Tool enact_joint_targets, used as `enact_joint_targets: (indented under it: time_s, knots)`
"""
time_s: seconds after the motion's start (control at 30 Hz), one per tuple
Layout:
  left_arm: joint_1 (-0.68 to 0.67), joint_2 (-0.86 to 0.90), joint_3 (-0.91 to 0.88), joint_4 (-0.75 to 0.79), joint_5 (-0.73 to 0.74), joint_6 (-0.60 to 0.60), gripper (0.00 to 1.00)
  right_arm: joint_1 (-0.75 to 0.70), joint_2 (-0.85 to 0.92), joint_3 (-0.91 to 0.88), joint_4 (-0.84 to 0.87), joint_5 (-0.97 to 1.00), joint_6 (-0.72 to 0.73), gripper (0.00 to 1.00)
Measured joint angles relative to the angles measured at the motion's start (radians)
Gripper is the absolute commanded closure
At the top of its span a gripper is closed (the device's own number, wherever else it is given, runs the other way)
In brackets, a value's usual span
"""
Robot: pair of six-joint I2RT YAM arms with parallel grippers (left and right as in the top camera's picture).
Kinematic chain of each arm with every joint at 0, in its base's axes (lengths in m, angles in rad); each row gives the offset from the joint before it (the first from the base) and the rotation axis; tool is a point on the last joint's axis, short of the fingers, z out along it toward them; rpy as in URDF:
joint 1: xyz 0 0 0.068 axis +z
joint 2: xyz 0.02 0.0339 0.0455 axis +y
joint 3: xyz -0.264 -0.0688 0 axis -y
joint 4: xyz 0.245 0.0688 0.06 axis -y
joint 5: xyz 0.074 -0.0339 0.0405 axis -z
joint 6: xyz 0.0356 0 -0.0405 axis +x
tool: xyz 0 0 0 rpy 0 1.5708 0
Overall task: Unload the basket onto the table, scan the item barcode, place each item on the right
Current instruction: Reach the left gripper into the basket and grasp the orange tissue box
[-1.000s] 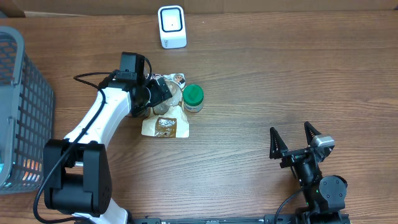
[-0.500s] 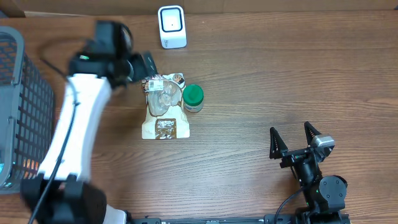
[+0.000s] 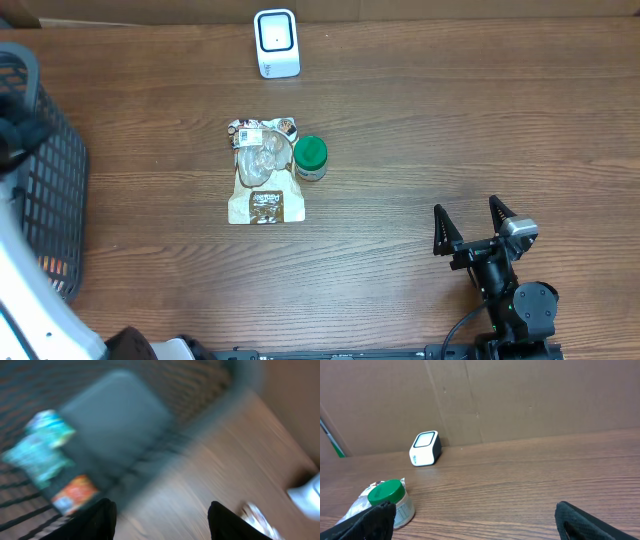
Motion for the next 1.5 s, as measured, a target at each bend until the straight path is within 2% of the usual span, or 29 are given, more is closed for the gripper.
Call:
enact_joint_targets:
  time_s: [0.13,0.37,0.7,0.93,1.33,1.5]
  knots:
    - [0.184,0.026,-0.013,-0.003,-0.014,-0.063,0.38,0.0,0.0,0.0,0.0,0.0,0.0,0.0]
    - [0.32,0.116,-0.101,0.005,-0.015,-0.153,0.42,0.0,0.0,0.0,0.0,0.0,0.0,0.0]
    - [0.333,0.279,-0.258,0.05,-0.038,-0.176,0.41,0.0,0.0,0.0,0.0,0.0,0.0,0.0]
    - [0.333,0.35,-0.335,0.125,-0.052,-0.183,0.51,0.0,0.0,0.0,0.0,0.0,0.0,0.0]
    - [0.333,0.498,-0.395,0.149,-0.115,-0.184,0.53,0.0,0.0,0.0,0.0,0.0,0.0,0.0]
    - [0.333,0.541,-0.395,0.156,-0.13,-0.184,0.65,0.0,0.0,0.0,0.0,0.0,0.0,0.0]
